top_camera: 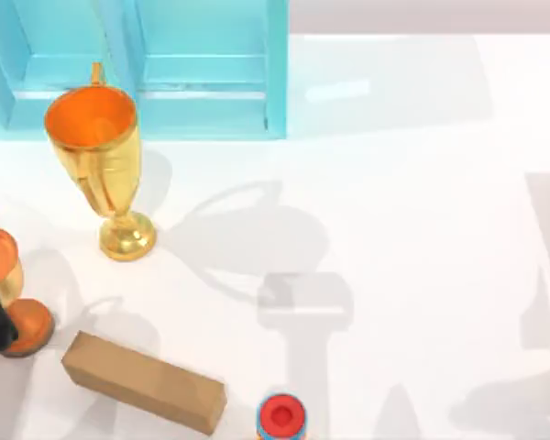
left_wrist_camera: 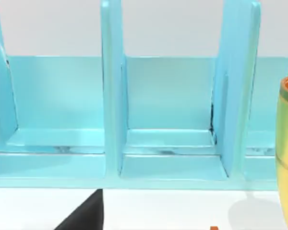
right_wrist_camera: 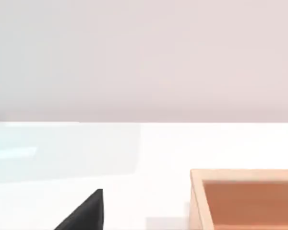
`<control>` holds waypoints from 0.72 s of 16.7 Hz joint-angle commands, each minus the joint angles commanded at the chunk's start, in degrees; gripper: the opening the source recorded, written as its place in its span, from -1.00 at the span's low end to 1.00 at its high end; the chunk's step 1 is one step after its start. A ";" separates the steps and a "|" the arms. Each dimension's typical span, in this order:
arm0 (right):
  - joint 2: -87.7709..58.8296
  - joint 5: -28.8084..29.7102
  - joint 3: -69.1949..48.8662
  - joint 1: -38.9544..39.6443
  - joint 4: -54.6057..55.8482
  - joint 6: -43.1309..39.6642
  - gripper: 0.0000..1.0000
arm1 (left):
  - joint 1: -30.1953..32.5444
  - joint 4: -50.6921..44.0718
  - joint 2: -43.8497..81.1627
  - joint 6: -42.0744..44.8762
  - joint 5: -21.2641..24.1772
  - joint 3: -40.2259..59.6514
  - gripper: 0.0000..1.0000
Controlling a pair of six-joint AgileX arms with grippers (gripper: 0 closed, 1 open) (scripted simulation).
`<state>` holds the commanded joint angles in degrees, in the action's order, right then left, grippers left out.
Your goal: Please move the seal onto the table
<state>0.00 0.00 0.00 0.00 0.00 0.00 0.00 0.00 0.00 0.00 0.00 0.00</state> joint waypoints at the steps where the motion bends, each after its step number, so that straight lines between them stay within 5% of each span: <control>1: 0.00 0.00 0.00 0.00 0.00 0.00 1.00 | 0.00 0.00 0.00 0.00 0.00 0.00 1.00; 6: -6.15 -0.03 -5.84 -2.33 -5.57 -2.31 1.00 | 0.00 0.00 0.00 0.00 0.00 0.00 1.00; 12: -31.72 -0.10 -26.81 -10.45 -24.83 -10.33 1.00 | 0.00 0.00 0.00 0.00 0.00 0.00 1.00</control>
<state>-31.72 -0.10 -26.81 -10.45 -24.83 -10.33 0.00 0.00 0.00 0.00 0.00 0.00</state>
